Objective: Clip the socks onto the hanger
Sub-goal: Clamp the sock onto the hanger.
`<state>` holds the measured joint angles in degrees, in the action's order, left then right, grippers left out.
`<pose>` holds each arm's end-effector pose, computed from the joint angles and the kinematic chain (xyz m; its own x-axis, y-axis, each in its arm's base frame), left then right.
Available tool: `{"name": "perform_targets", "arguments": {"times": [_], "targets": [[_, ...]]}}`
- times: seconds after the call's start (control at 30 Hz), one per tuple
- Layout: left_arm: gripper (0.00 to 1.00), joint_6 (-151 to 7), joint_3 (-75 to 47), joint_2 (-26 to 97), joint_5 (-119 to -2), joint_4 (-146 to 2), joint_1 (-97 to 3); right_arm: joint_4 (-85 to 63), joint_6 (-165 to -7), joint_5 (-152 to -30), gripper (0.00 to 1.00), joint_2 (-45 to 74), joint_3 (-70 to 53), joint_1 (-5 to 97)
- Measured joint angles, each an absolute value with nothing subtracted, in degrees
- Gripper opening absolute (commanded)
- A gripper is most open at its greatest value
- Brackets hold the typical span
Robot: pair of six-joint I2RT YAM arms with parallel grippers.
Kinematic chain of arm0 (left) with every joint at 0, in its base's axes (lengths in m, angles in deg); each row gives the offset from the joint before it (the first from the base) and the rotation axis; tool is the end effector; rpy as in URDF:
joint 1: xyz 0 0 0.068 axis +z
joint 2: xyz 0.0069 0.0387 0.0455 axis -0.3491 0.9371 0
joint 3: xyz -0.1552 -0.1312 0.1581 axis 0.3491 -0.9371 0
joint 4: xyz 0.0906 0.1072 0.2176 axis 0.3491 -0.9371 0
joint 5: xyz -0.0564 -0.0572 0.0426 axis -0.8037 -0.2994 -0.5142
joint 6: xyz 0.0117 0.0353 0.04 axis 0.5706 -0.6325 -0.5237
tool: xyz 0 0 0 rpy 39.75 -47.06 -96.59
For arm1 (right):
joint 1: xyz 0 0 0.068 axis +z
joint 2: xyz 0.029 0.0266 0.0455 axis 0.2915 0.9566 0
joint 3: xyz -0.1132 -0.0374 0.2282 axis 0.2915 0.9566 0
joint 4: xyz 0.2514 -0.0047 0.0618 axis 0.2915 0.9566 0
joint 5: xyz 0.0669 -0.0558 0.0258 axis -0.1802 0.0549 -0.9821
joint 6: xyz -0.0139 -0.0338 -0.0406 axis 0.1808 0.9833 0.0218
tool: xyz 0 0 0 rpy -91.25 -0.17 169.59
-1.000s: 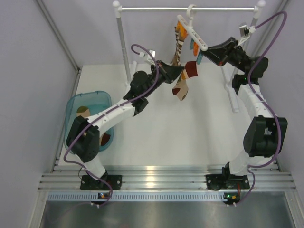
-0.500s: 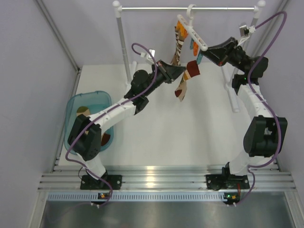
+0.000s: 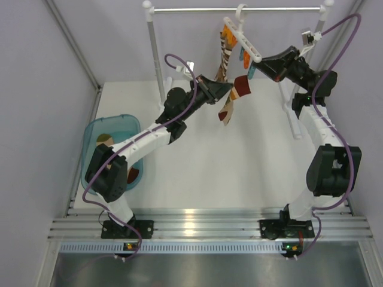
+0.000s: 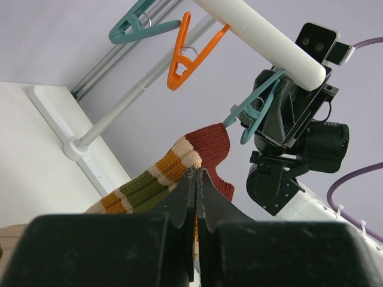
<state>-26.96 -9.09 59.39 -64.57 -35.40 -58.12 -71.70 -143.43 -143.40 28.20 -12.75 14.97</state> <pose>0.3204 -0.2573 0.3568 -0.5053 -0.6415 -0.5771 0.6102 0.2073 -0.7647 0.3573 0.0195 0.4214 -0.2199 0.4569 -0.8619 -0.8983 0.2497 0.3615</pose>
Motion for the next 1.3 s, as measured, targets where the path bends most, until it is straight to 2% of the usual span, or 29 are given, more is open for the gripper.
{"name": "perform_targets", "arguments": {"times": [1.3], "targets": [[0.00,-27.2,-9.1,58.5,-64.7,-34.2,-58.0,-67.3,-143.5,-140.1,0.00,29.3,-14.2,15.4]]}}
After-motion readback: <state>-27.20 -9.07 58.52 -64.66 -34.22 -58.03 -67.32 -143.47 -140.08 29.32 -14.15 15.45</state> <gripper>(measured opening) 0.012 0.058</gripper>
